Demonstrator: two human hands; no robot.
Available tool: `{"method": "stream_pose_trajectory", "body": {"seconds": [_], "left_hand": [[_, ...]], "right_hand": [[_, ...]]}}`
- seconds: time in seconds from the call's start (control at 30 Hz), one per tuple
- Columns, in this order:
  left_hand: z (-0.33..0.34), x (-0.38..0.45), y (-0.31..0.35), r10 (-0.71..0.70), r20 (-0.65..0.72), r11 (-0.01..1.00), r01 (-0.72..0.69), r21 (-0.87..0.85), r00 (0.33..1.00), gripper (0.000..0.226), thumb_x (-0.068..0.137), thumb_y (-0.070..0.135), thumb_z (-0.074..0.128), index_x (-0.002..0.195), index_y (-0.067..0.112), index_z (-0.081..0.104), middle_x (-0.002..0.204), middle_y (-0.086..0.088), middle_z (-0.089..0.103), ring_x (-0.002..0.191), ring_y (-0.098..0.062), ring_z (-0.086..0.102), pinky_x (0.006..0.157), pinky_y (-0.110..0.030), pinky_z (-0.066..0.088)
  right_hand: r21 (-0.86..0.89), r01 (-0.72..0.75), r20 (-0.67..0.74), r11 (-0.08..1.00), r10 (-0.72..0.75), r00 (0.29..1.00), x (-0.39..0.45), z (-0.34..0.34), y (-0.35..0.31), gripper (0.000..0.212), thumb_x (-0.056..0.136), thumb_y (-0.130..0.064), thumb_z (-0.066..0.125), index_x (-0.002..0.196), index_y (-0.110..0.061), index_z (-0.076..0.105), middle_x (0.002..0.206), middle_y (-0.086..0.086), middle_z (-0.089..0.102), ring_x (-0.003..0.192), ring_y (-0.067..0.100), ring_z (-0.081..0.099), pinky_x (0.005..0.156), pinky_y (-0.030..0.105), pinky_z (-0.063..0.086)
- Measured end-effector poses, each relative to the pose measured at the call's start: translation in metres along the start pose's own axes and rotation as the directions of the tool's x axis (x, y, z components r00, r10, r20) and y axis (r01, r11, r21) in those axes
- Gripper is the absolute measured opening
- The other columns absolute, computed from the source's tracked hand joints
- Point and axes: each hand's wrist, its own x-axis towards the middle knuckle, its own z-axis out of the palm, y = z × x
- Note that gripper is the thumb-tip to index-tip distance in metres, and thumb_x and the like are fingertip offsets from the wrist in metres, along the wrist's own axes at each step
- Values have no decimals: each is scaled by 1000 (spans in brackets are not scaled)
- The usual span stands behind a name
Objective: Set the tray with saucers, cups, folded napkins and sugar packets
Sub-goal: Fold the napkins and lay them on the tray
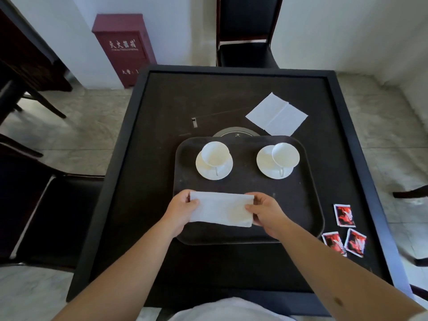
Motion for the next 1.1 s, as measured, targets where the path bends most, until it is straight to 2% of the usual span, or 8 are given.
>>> {"method": "stream_pose_trajectory", "body": {"seconds": [0.2, 0.3, 0.43, 0.63, 0.77, 0.87, 1.0, 1.1], "left_hand": [[7, 14, -22, -43, -32, 998, 44, 35, 999, 26, 92, 8, 63, 113, 24, 60, 112, 0, 66, 99, -16, 65, 87, -41, 57], [11, 18, -27, -36, -46, 989, 42, 143, 998, 46, 93, 8, 62, 133, 26, 50, 106, 7, 62, 96, -12, 61, 78, -32, 56], [13, 18, -30, 42, -65, 957, -21, 290, 997, 67, 92, 12, 62, 150, 30, 32, 123, 2, 59, 107, -15, 58, 86, -30, 52], [15, 9, -35, 213, -85, 876, -152, 457, 973, 74, 91, 13, 67, 152, 25, 29, 145, 1, 42, 103, -12, 59, 96, -35, 52], [16, 0, -42, 295, -70, 809, -210, 549, 953, 64, 92, 14, 66, 147, 21, 35, 148, 0, 35, 115, -15, 54, 97, -29, 48], [20, -11, -48, 387, 34, 640, -295, 709, 921, 61, 92, 21, 64, 147, 20, 37, 152, -1, 28, 129, -18, 42, 98, -28, 45], [25, -24, -59, 440, 246, 291, -397, 871, 864, 53, 94, 35, 57, 143, 26, 40, 156, -5, 24, 142, -25, 23, 109, -42, 35], [23, -28, -67, 371, 305, 211, -399, 892, 877, 51, 97, 42, 49, 145, 28, 36, 159, -5, 18, 145, -25, 18, 110, -45, 31]], "right_hand": [[-79, 28, -62, 996, -33, 998, 15, 5, 18, 50, 89, 1, 64, 132, -22, 51, 111, 5, 65, 100, 21, 65, 78, 40, 60], [-205, 49, -112, 978, -73, 991, 23, 5, 22, 59, 88, -5, 67, 139, -23, 45, 105, 1, 67, 97, 20, 66, 84, 44, 58], [-412, 83, -122, 907, -145, 982, 26, 6, 21, 64, 88, -12, 68, 143, -29, 39, 100, -10, 66, 93, 8, 61, 71, 23, 51], [-521, 119, -133, 845, -218, 967, 18, 11, 25, 72, 86, -11, 69, 146, -29, 35, 127, -6, 55, 98, 11, 59, 56, 11, 43], [-661, 137, -115, 738, -279, 953, 8, 12, 34, 71, 88, -15, 68, 146, -28, 31, 148, -5, 30, 109, 14, 54, 75, 17, 48], [-768, 184, -49, 613, -343, 938, -3, 10, 41, 66, 89, -20, 66, 145, -25, 32, 150, -8, 21, 121, 16, 47, 89, 25, 49], [-944, 292, 198, 156, -439, 876, -16, 5, 50, 55, 91, -37, 60, 141, -26, 39, 153, -1, 25, 134, 25, 29, 104, 41, 42], [-939, 343, 333, -43, -376, 865, -20, 0, 57, 49, 97, -46, 48, 141, -27, 40, 154, -1, 29, 138, 25, 25, 112, 44, 28]]}}
